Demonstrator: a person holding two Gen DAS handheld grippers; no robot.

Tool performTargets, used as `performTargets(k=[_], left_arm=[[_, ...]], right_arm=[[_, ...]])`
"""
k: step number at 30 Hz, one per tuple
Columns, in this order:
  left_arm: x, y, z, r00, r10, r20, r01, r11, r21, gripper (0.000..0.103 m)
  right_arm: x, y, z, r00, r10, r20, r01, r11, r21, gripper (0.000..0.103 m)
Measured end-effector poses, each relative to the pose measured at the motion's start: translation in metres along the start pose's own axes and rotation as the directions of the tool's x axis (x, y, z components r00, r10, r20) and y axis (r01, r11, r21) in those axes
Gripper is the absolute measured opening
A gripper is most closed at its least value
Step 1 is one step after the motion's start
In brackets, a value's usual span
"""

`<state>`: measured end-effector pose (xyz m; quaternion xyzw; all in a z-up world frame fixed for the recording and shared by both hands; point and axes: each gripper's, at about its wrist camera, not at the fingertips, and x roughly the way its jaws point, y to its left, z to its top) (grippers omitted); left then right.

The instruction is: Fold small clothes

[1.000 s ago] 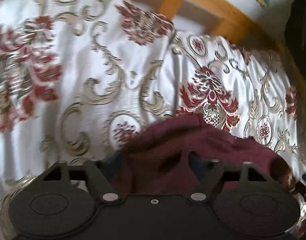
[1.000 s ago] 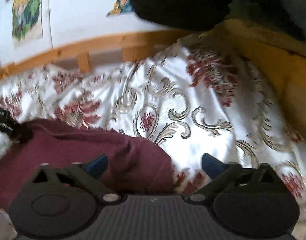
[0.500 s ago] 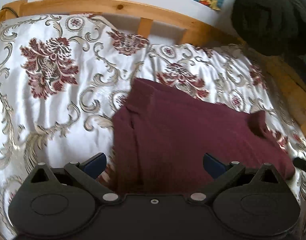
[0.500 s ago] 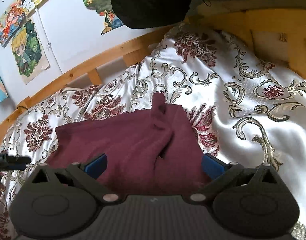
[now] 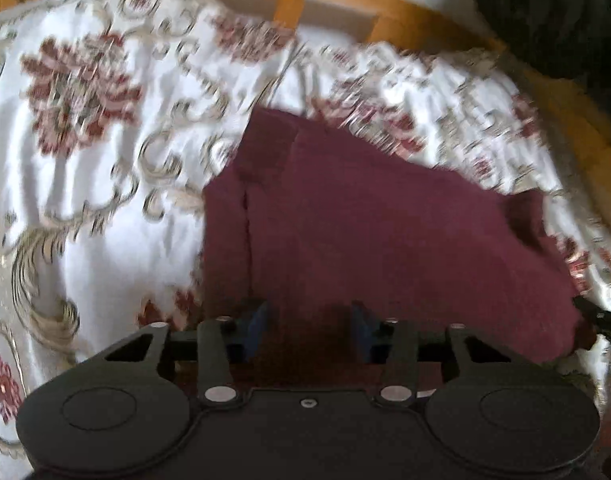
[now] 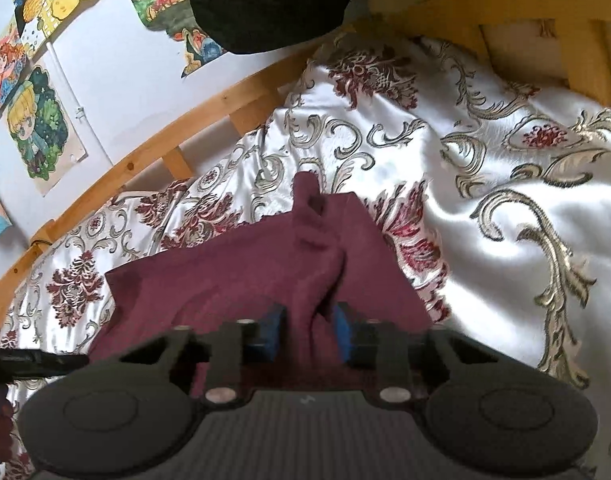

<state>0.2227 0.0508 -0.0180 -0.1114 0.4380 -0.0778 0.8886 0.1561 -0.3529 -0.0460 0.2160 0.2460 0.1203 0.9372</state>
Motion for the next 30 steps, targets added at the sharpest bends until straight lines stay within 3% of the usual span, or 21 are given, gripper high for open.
performTargets(k=[1, 2, 3, 4, 10, 17, 30], left_arm=[[0.003, 0.001, -0.001, 1.000, 0.007, -0.002, -0.007, 1.000, -0.015, 0.035], [0.003, 0.003, -0.003, 1.000, 0.009, 0.006, -0.009, 1.000, -0.027, 0.026], [0.002, 0.004, -0.004, 1.000, 0.014, 0.018, -0.013, 0.999, -0.038, 0.010], [0.000, 0.004, -0.004, 0.999, 0.020, 0.026, -0.019, 0.999, -0.046, 0.008], [-0.021, -0.001, -0.015, 0.998, 0.017, 0.067, -0.015, 0.999, -0.034, 0.007], [-0.015, 0.010, -0.027, 1.000, 0.013, 0.018, -0.011, 0.997, -0.075, 0.007], [-0.008, 0.027, -0.032, 1.000, -0.026, 0.009, 0.027, 0.988, -0.151, 0.017]], right_arm=[[-0.001, 0.001, -0.001, 1.000, 0.004, 0.004, -0.004, 1.000, 0.000, 0.018], [-0.003, 0.001, -0.001, 1.000, 0.007, 0.008, -0.007, 1.000, 0.004, 0.016], [-0.006, 0.001, 0.000, 1.000, 0.012, 0.012, -0.013, 1.000, 0.015, 0.015], [-0.008, 0.000, 0.001, 1.000, 0.019, 0.013, -0.020, 0.999, 0.030, 0.014], [-0.026, 0.004, 0.004, 1.000, 0.021, -0.014, -0.020, 0.998, 0.065, 0.013], [-0.014, -0.004, -0.001, 0.996, -0.022, -0.082, 0.028, 0.997, 0.072, 0.013], [-0.004, -0.003, -0.010, 0.992, -0.059, -0.109, 0.062, 0.998, 0.026, 0.016]])
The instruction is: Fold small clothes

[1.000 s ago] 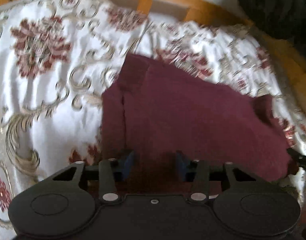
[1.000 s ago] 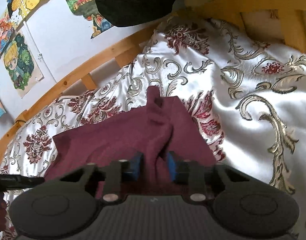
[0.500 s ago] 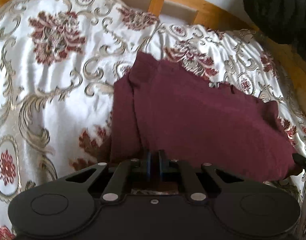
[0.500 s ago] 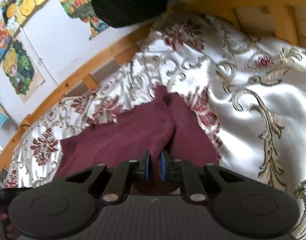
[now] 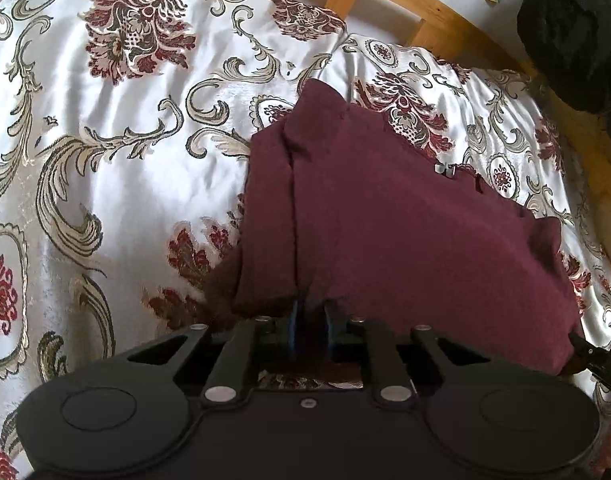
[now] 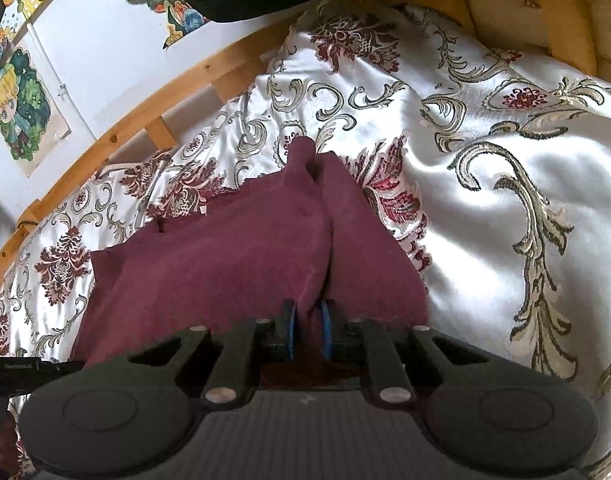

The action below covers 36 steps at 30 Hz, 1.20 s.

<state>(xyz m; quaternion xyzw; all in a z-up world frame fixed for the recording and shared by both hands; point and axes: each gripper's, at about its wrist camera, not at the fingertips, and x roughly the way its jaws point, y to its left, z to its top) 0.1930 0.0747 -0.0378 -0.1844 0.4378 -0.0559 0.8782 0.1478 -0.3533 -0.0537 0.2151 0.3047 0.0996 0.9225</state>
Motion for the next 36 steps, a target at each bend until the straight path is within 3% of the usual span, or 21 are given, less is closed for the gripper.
performTargets(k=[4, 6, 8, 9, 11, 13, 15, 17, 21, 23, 25, 28, 31, 34, 36], left_arm=[[0.001, -0.001, 0.000, 1.000, 0.006, 0.000, -0.006, 1.000, 0.006, 0.017], [0.001, -0.001, 0.000, 1.000, 0.007, -0.001, -0.007, 1.000, 0.006, 0.018], [0.001, -0.002, 0.000, 1.000, 0.011, -0.003, -0.011, 1.000, 0.010, 0.018], [0.001, -0.003, 0.000, 1.000, 0.014, -0.003, -0.014, 1.000, 0.012, 0.020], [0.002, -0.004, 0.000, 1.000, 0.019, -0.005, -0.019, 1.000, 0.013, 0.021], [0.003, -0.004, 0.001, 1.000, 0.017, -0.007, -0.017, 1.000, 0.004, 0.023], [0.004, -0.003, 0.002, 1.000, 0.010, -0.011, -0.010, 1.000, 0.002, 0.028], [0.004, -0.004, 0.003, 1.000, 0.004, -0.013, -0.004, 1.000, 0.010, 0.032], [0.006, -0.010, 0.002, 1.000, 0.010, -0.017, -0.009, 0.998, 0.059, 0.039], [0.007, -0.011, 0.002, 1.000, 0.010, -0.018, -0.009, 0.997, 0.074, 0.041], [0.007, -0.012, 0.001, 1.000, 0.011, -0.017, -0.010, 0.997, 0.080, 0.041], [0.006, -0.013, -0.001, 1.000, 0.014, -0.010, -0.013, 0.996, 0.084, 0.042], [0.004, -0.012, -0.002, 1.000, 0.009, 0.004, -0.009, 0.998, 0.063, 0.045], [-0.004, -0.012, -0.004, 0.999, -0.022, 0.046, 0.021, 0.999, 0.029, 0.066], [-0.014, -0.017, -0.007, 0.993, -0.021, 0.114, 0.018, 0.999, 0.035, 0.083]], right_arm=[[0.000, -0.002, 0.000, 1.000, -0.003, -0.002, 0.003, 1.000, 0.009, 0.017], [-0.002, 0.004, 0.000, 0.999, -0.031, 0.017, 0.032, 0.999, -0.039, 0.023], [-0.007, 0.018, -0.003, 0.994, -0.075, 0.074, 0.085, 0.984, -0.155, 0.038], [-0.010, 0.028, -0.005, 0.988, -0.098, 0.118, 0.124, 0.963, -0.239, 0.042], [-0.012, 0.047, -0.011, 0.974, -0.107, 0.198, 0.179, 0.901, -0.395, 0.060], [-0.012, 0.059, -0.015, 0.965, -0.093, 0.244, 0.201, 0.860, -0.469, 0.072], [-0.010, 0.063, -0.014, 0.960, -0.055, 0.275, 0.189, 0.852, -0.489, 0.084], [-0.006, 0.061, -0.004, 0.965, 0.040, 0.258, 0.091, 0.875, -0.476, 0.096], [0.026, 0.050, 0.035, 0.963, 0.248, 0.103, -0.199, 0.917, -0.344, 0.103], [0.045, 0.043, 0.046, 0.956, 0.284, 0.071, -0.257, 0.930, -0.261, 0.103], [0.058, 0.032, 0.052, 0.965, 0.251, 0.080, -0.229, 0.949, -0.217, 0.103], [0.065, 0.007, 0.057, 0.987, 0.119, 0.112, -0.103, 0.985, -0.139, 0.102], [0.062, -0.010, 0.060, 0.982, 0.150, 0.112, -0.140, 0.986, -0.094, 0.095], [0.058, -0.002, 0.057, 0.982, 0.138, 0.126, -0.123, 0.985, -0.118, 0.098], [0.048, 0.001, 0.053, 0.976, 0.154, 0.151, -0.135, 0.983, -0.127, 0.103]])
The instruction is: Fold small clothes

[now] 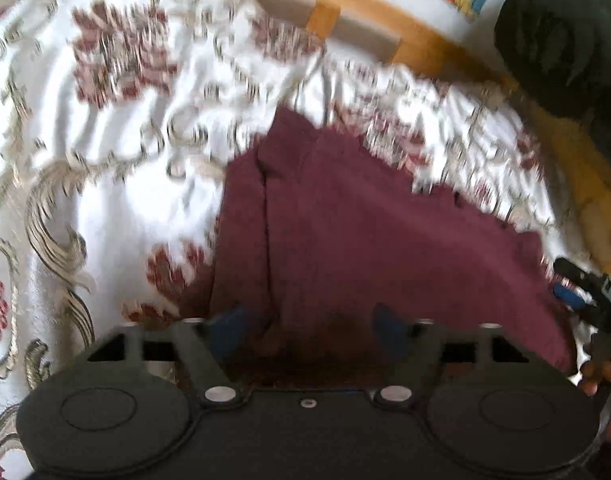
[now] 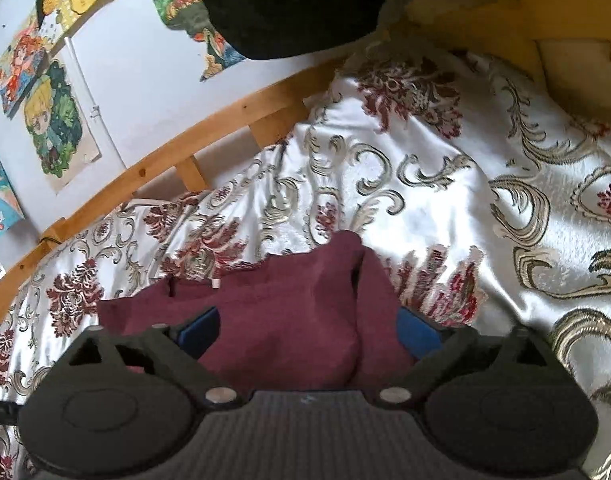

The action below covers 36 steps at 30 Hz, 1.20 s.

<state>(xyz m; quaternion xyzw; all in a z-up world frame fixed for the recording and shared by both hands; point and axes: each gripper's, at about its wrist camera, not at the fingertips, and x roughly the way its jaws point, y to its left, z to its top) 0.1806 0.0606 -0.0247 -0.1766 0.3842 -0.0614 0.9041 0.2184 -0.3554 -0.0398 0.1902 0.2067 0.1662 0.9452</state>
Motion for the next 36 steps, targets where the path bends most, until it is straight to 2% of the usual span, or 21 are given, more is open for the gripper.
performTargets(k=[3, 6, 8, 10, 11, 13, 16, 19, 27, 32, 36], left_arm=[[-0.014, -0.012, -0.003, 0.996, 0.013, 0.090, -0.019, 0.998, 0.064, 0.096], [-0.016, -0.021, -0.006, 0.990, 0.076, 0.122, -0.090, 0.989, 0.114, 0.102], [-0.010, -0.019, -0.006, 0.988, 0.130, 0.085, -0.139, 0.983, 0.116, 0.102], [0.001, -0.012, -0.007, 0.982, 0.187, 0.029, -0.189, 0.978, 0.093, 0.102], [0.006, -0.008, -0.008, 0.975, 0.222, 0.001, -0.221, 0.972, 0.085, 0.102], [0.016, 0.003, -0.010, 0.953, 0.296, -0.061, -0.291, 0.953, 0.079, 0.102], [0.018, 0.021, -0.013, 0.966, 0.246, -0.081, -0.247, 0.969, -0.002, 0.102], [0.017, 0.026, -0.012, 0.969, 0.231, -0.085, -0.232, 0.973, -0.006, 0.102], [0.015, 0.023, -0.024, 0.974, 0.221, -0.045, -0.220, 0.975, 0.023, 0.102], [0.009, 0.025, -0.021, 0.977, 0.207, -0.051, -0.208, 0.978, -0.007, 0.102], [-0.007, 0.026, -0.016, 0.990, 0.136, 0.037, -0.135, 0.990, -0.032, 0.099]], right_arm=[[-0.005, 0.012, 0.000, 0.999, 0.042, 0.017, -0.042, 0.998, -0.043, 0.103], [0.000, 0.019, -0.004, 0.994, 0.099, -0.038, -0.101, 0.994, -0.050, 0.103], [0.005, 0.019, -0.009, 0.992, 0.101, -0.071, -0.104, 0.994, -0.035, 0.103], [0.014, 0.013, -0.016, 0.991, 0.046, -0.126, -0.048, 0.999, -0.012, 0.102], [0.016, 0.011, -0.019, 0.989, 0.031, -0.142, -0.033, 0.999, -0.012, 0.102], [0.015, 0.009, -0.026, 0.992, 0.036, -0.122, -0.041, 0.998, -0.038, 0.102], [0.014, 0.017, -0.035, 0.994, 0.005, -0.107, -0.018, 0.992, -0.122, 0.102], [0.016, 0.024, -0.042, 0.995, -0.016, -0.095, 0.000, 0.985, -0.171, 0.102], [0.014, 0.022, -0.044, 0.996, -0.002, -0.092, -0.012, 0.988, -0.153, 0.102], [0.014, 0.022, -0.044, 0.996, -0.003, -0.090, -0.011, 0.988, -0.154, 0.102], [0.014, 0.021, -0.044, 0.996, -0.004, -0.091, -0.010, 0.988, -0.155, 0.102]])
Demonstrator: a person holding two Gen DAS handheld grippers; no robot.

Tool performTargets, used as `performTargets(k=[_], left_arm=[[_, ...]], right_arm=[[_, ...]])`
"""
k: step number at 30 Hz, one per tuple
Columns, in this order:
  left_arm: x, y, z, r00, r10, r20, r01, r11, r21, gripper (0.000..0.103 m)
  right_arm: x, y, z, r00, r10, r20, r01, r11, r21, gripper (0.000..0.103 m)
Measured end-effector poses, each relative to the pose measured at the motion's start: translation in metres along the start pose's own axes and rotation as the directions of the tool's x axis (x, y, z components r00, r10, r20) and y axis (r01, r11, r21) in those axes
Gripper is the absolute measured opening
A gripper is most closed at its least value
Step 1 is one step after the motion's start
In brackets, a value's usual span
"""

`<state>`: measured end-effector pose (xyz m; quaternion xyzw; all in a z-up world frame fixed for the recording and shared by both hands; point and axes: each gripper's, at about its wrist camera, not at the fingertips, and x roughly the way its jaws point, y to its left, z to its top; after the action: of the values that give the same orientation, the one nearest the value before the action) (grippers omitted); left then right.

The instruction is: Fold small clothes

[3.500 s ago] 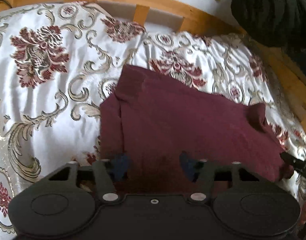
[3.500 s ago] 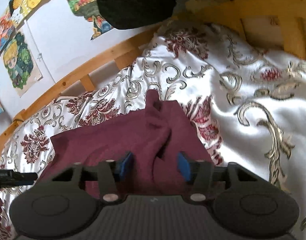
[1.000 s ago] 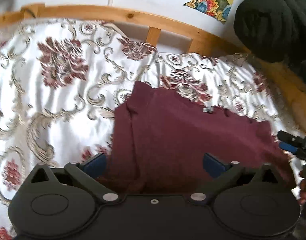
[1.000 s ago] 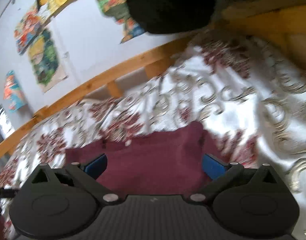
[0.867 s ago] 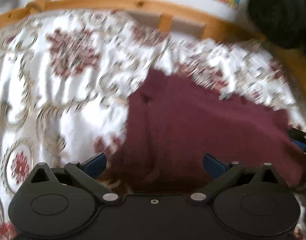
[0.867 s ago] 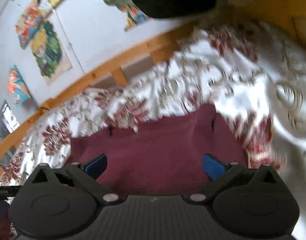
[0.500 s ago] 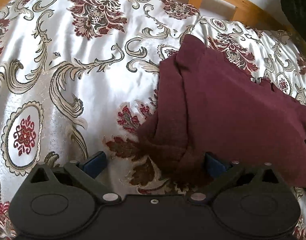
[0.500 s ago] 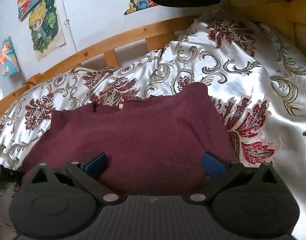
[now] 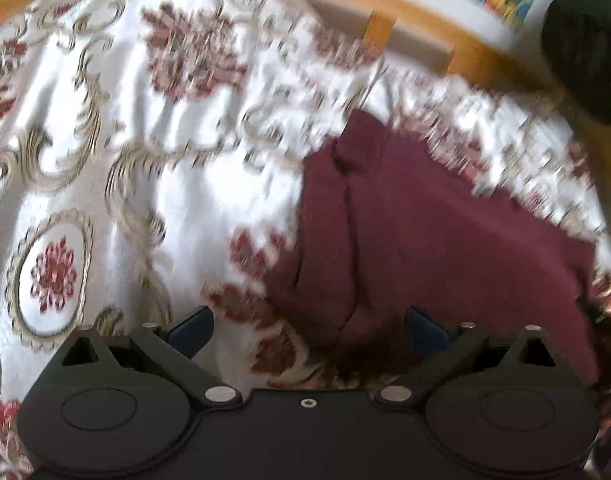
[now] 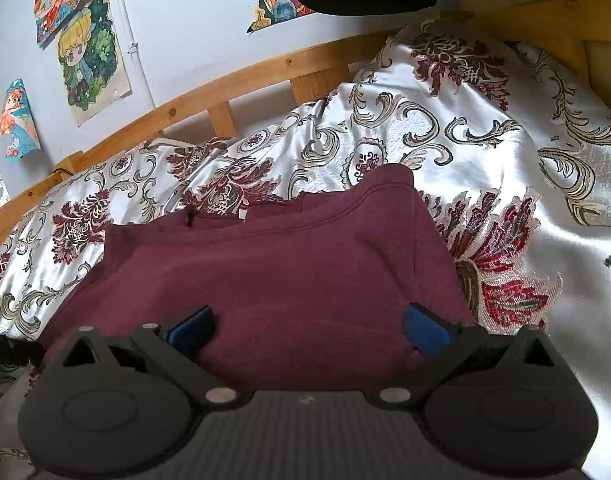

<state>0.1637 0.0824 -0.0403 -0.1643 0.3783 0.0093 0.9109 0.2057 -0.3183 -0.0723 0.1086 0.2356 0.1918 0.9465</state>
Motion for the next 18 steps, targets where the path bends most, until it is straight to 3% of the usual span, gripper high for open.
performTargets(k=[3, 6, 10, 12, 14, 18], left_arm=[[-0.004, -0.002, 0.008, 0.999, -0.044, 0.027, 0.044, 0.999, 0.017, 0.088], [-0.002, -0.005, 0.013, 0.998, -0.044, 0.034, 0.043, 0.998, 0.053, 0.073], [0.000, -0.013, 0.014, 0.997, -0.066, 0.046, 0.056, 0.980, 0.188, 0.070], [0.009, -0.016, 0.015, 0.998, -0.058, 0.012, 0.053, 0.969, 0.240, 0.064], [0.020, -0.013, 0.018, 0.998, -0.052, -0.047, 0.061, 0.971, 0.229, 0.060], [0.026, 0.001, 0.020, 0.989, -0.120, -0.089, 0.130, 0.986, 0.106, 0.057]], right_arm=[[0.000, 0.000, 0.000, 1.000, -0.001, 0.000, 0.001, 1.000, 0.000, 0.102], [0.000, 0.000, 0.000, 1.000, -0.003, 0.001, 0.003, 1.000, -0.001, 0.102], [0.000, 0.000, 0.000, 1.000, -0.003, 0.002, 0.003, 1.000, -0.001, 0.102], [0.000, 0.000, 0.000, 1.000, -0.003, 0.002, 0.003, 1.000, -0.002, 0.102], [0.000, 0.000, 0.000, 1.000, -0.003, 0.002, 0.003, 1.000, -0.002, 0.102], [0.000, 0.000, 0.000, 1.000, -0.003, 0.002, 0.003, 1.000, -0.002, 0.102]])
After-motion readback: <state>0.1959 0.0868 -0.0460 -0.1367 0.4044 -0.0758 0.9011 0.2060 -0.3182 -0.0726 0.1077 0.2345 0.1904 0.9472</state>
